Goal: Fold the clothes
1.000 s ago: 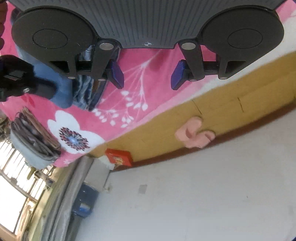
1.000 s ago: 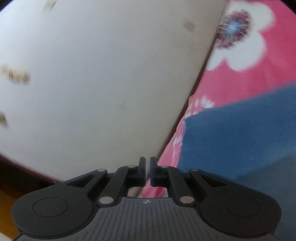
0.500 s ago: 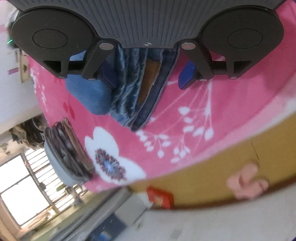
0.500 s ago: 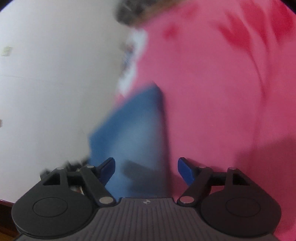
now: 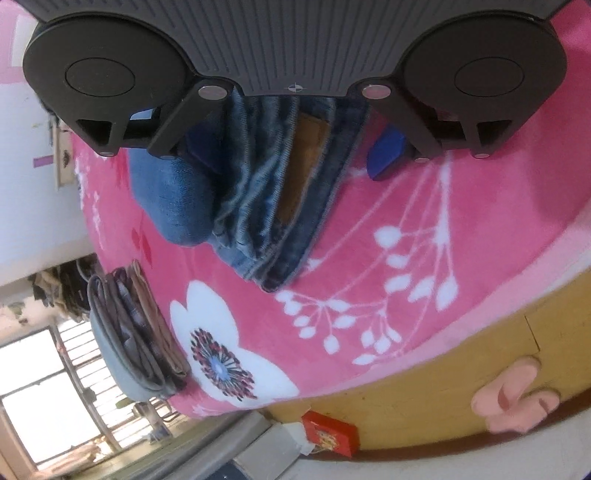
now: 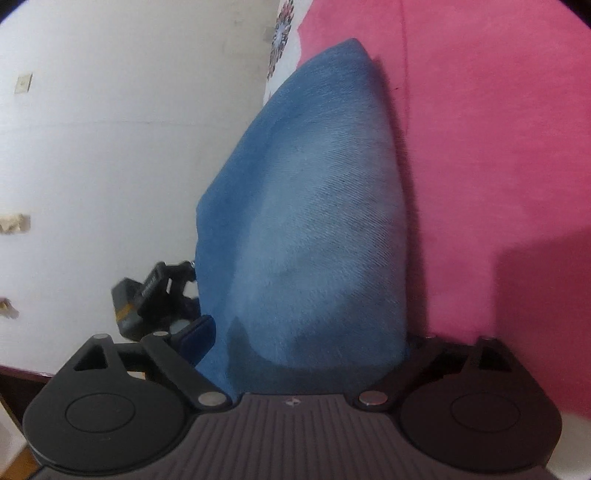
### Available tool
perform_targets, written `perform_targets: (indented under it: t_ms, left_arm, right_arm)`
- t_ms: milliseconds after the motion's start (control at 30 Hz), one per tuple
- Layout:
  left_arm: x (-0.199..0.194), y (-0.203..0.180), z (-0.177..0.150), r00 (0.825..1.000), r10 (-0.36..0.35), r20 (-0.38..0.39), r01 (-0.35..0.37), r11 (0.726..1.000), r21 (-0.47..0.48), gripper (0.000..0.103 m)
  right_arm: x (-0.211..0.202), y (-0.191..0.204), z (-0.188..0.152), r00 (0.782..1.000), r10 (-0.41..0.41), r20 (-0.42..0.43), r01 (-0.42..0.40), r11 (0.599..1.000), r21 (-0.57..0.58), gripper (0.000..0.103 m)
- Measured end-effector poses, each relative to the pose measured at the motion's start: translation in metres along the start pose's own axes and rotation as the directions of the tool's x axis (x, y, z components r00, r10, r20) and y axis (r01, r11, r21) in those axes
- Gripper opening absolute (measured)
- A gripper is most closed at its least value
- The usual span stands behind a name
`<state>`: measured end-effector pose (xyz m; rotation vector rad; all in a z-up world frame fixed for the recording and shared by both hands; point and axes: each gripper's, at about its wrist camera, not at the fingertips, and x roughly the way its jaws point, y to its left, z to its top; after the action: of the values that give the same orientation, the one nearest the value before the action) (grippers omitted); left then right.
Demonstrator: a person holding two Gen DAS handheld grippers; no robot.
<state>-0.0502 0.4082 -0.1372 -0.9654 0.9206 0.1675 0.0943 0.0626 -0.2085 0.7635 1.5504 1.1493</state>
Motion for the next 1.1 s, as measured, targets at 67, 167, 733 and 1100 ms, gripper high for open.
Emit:
perform_targets:
  t_ms: [67,167,733,1100]
  left_arm:
    - [0.001,-0.004,-0.002,1.000,-0.011,-0.021,0.012,1.000,0.007,0.087]
    - [0.004,-0.013,-0.008,0.998,-0.026,-0.053,0.028,0.999,0.030,0.087]
    - [0.045,-0.094,-0.098,0.966,-0.092,-0.240,0.123,0.985,0.118,0.088]
    - [0.087,-0.147,-0.159,0.926,-0.169,-0.338,0.250,0.945,0.212,0.088]
  right_arm:
    - [0.002,-0.004,0.004,0.999,0.046,-0.005,-0.046,0.998,0.031,0.094]
    - [0.005,-0.011,0.011,0.993,0.115,-0.009,-0.114,0.990,0.079,0.089]
    - [-0.109,-0.024,0.006,0.999,0.027,-0.026,-0.027,1.000,-0.012,0.086]
    - [-0.258,-0.044,-0.033,0.893,-0.298,0.337,0.278,0.955,0.108,0.087]
